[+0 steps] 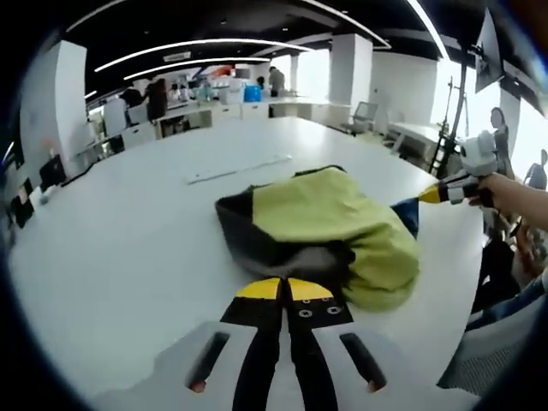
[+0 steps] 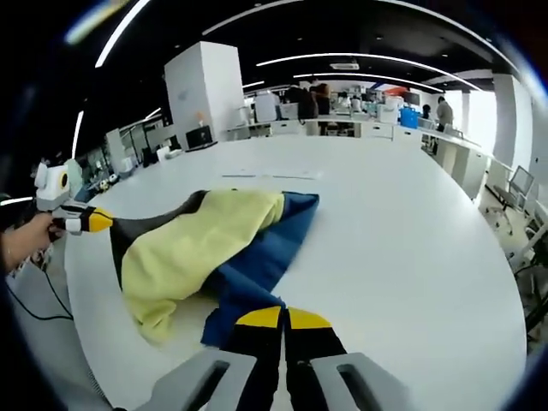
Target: Fold the garment on the visible template until the final outline fits inside the template.
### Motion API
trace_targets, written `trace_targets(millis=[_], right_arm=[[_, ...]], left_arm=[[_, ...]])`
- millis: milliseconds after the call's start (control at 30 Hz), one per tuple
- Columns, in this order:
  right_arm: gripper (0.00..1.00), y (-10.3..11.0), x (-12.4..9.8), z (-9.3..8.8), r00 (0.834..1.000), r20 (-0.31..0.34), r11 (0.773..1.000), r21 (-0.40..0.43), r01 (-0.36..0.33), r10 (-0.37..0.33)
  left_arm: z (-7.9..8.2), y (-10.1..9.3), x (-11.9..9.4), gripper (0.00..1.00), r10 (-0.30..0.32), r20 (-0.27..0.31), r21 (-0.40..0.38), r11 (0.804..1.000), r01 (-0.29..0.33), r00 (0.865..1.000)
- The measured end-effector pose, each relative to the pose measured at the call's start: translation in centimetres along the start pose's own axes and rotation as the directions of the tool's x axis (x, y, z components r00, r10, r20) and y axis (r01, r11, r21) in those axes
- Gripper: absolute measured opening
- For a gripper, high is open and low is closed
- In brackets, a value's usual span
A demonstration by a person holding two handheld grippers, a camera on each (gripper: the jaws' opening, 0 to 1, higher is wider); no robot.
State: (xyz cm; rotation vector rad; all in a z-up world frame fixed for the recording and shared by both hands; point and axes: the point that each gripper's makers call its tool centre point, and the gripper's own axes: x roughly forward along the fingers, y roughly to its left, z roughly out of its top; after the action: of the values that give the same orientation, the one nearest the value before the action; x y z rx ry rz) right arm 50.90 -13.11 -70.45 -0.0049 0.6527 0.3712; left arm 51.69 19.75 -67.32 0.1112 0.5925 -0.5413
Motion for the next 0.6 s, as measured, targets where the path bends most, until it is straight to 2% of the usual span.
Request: trace_targets(millis=[100, 233, 400, 600], right_arm=[[0.0, -0.9, -0.3, 0.0, 1.0, 0.0, 1.0, 0.004, 0.026, -0.026], [0.0, -2.4, -0.9, -0.2, 0.998, -0.006, 0.998, 0.01, 0.064, -0.064], [0.0, -3.7, -1.6, -0.2, 0.995, -0.01, 0.995, 0.019, 0.095, -0.095], [0.0, -6.0, -2.2, -0.2, 0.989, -0.015, 0.989, 0.027, 0.147, -0.147]], left_arm=[[-0.2, 0.9, -0.2, 0.0, 0.004, 0.002, -0.055, 0.998, -0.004, 1.0], [-0.7, 2.7, -0.6, 0.0, 0.024, -0.014, -0.078, 0.997, -0.025, 1.0], [-1.4, 4.9, -1.2, 0.0, 0.062, -0.036, -0.058, 0.996, -0.064, 0.997], [-3.2, 7.4, -1.4, 0.0, 0.109, -0.112, -0.021, 0.993, -0.112, 0.988]])
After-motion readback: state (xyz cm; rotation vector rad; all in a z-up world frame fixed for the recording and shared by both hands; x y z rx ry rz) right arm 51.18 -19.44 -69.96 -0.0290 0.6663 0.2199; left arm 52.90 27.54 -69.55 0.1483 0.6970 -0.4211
